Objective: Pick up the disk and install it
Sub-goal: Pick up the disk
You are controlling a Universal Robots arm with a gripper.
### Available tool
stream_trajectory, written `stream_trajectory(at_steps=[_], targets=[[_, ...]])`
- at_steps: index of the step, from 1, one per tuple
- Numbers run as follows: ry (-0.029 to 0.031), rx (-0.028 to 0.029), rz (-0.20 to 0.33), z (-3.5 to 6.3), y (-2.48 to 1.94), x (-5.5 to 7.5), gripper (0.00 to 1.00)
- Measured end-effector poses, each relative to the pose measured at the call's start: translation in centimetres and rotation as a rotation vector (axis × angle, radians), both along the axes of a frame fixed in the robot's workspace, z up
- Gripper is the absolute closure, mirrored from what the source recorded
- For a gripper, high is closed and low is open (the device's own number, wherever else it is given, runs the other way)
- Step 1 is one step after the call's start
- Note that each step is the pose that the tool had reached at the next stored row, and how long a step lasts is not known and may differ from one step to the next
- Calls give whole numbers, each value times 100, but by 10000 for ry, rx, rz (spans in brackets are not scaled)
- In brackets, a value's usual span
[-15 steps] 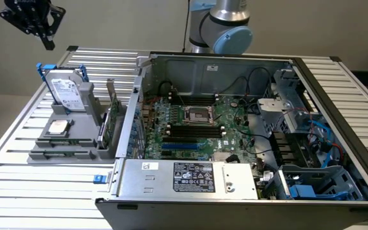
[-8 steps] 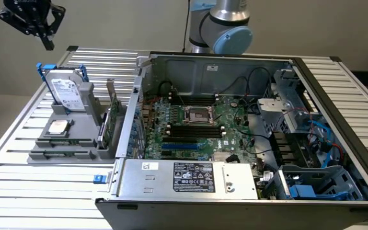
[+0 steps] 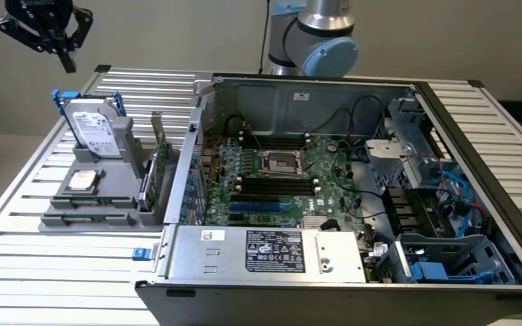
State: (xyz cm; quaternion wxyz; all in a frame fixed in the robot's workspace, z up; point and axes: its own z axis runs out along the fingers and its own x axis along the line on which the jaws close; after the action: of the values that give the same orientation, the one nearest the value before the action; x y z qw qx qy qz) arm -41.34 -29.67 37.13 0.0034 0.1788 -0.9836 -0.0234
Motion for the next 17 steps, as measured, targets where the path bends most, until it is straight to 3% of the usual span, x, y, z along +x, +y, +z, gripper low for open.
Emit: stream_trajectory(at_steps=[17], targets=[[0,1,3091,-47,0,0,89]])
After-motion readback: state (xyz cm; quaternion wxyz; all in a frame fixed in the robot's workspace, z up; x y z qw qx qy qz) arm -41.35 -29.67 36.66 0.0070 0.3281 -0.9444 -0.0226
